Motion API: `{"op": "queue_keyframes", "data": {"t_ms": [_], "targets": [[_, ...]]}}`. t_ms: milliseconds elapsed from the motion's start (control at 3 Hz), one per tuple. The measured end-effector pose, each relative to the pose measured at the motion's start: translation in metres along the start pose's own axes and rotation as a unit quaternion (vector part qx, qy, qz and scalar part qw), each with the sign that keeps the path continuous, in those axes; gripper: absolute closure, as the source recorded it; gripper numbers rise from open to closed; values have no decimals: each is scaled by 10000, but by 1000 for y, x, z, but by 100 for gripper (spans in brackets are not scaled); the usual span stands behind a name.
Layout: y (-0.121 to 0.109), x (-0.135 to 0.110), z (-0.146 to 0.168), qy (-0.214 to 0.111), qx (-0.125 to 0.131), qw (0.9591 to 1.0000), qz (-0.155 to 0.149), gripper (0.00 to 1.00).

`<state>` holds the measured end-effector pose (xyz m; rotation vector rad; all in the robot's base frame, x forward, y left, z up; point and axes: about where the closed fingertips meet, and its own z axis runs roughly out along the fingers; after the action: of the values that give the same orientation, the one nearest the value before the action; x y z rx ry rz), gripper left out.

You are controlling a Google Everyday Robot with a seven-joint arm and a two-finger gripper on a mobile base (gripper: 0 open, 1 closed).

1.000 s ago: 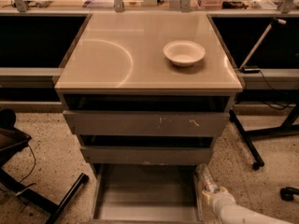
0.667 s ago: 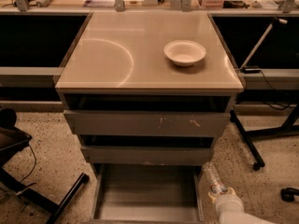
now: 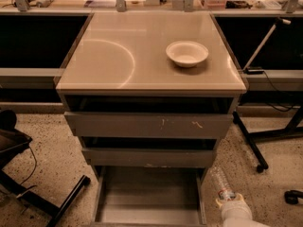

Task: Pick water bottle from bottom drawer and place on counter

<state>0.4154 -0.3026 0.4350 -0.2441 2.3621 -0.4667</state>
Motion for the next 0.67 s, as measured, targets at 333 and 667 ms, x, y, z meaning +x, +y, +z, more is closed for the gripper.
{"op": "queue_keyframes", "data": {"t_ms": [333, 667], "targets": [[-15, -26, -18, -94, 79, 9999, -72, 100], [-31, -75, -70, -217, 262, 9990, -295, 100]]}}
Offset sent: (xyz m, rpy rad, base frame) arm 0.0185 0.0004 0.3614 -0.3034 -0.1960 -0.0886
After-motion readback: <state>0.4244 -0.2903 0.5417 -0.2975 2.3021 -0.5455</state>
